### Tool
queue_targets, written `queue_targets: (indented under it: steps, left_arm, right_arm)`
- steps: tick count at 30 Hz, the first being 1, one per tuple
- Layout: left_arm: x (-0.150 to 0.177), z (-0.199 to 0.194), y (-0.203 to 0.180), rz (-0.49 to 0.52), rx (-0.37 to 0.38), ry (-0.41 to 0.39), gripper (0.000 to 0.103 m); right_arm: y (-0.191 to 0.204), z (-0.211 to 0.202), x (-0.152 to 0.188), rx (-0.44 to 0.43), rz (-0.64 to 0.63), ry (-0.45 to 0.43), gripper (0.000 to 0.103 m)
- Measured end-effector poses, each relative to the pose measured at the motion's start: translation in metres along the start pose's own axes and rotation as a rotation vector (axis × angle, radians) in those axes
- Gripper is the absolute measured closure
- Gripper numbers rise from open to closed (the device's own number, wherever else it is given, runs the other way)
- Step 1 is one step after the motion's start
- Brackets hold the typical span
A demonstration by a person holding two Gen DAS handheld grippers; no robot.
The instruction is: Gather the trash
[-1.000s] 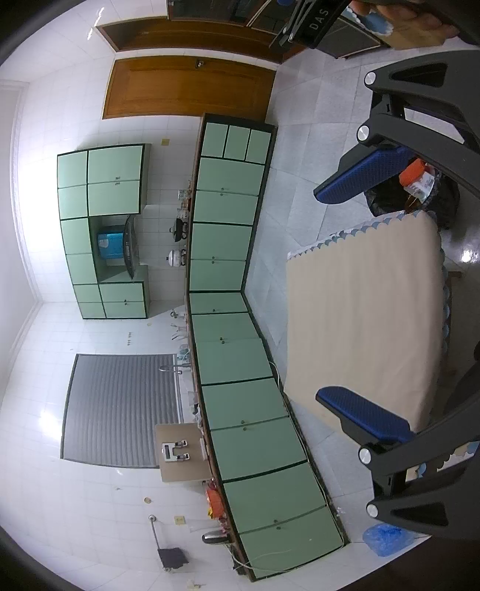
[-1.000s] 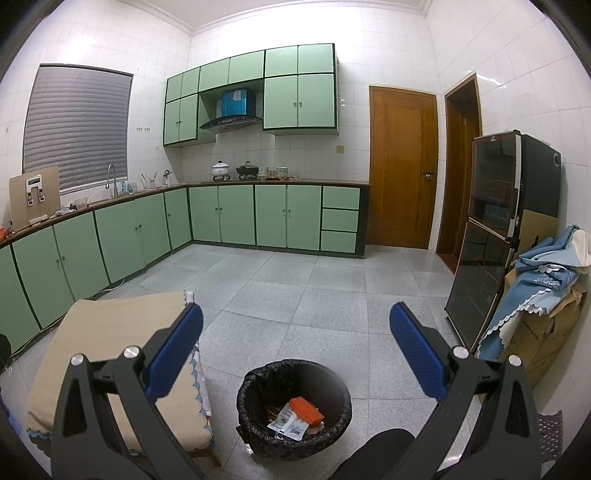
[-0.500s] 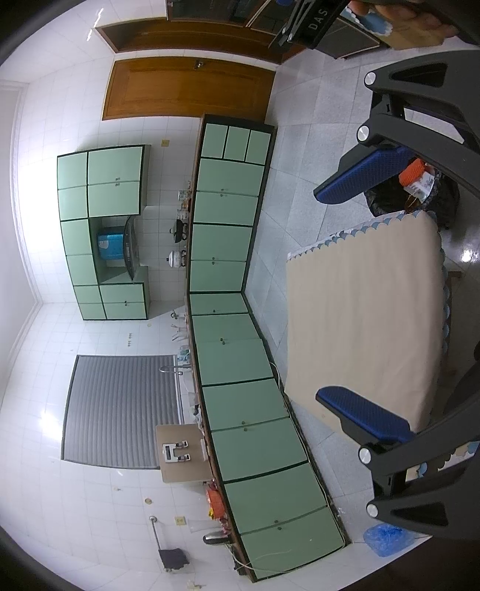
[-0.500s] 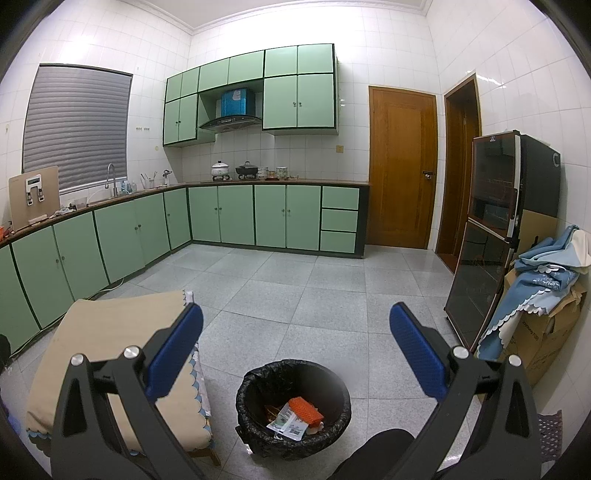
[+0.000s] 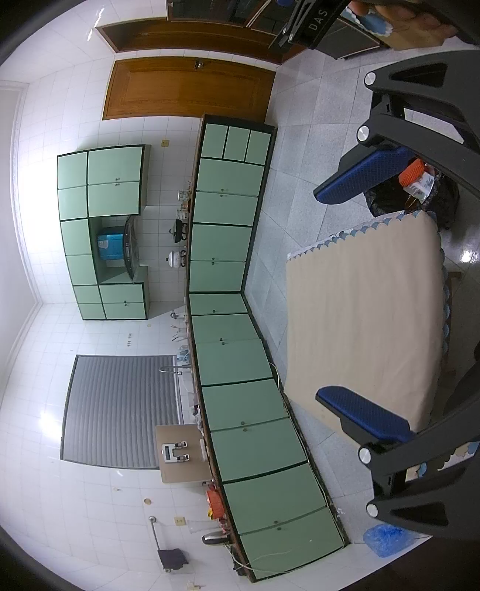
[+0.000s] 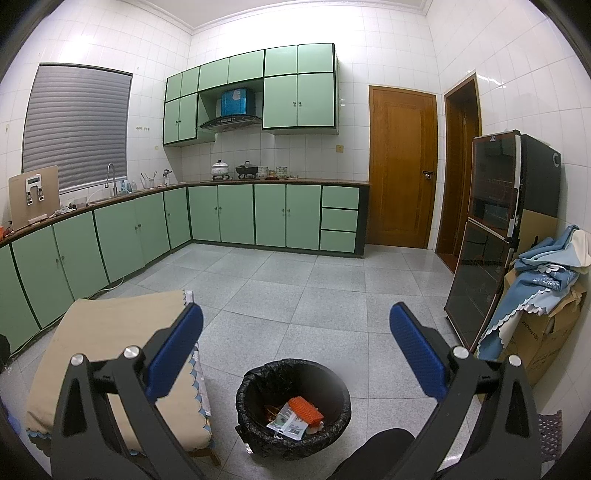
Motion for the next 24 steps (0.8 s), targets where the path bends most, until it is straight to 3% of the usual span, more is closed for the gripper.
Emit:
queue_targets:
  steps: [24]
  left_arm:
    - [0.0019,0.0003,0.0014,0.003,0.003,0.002,0.006]
  right_arm:
    - [-0.002,0.0014,0.0012,0.002,-0.002,0.004,0.005]
Point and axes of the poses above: each gripper's, at about its wrist camera, not at the fingertips, and z roughly the way its jaws point, y to its left, x to its underside, the point moved 10 cm from there along z, roughly the way its jaws point, and after that the axes turned 10 degrees about z, right-handed, at the moved point
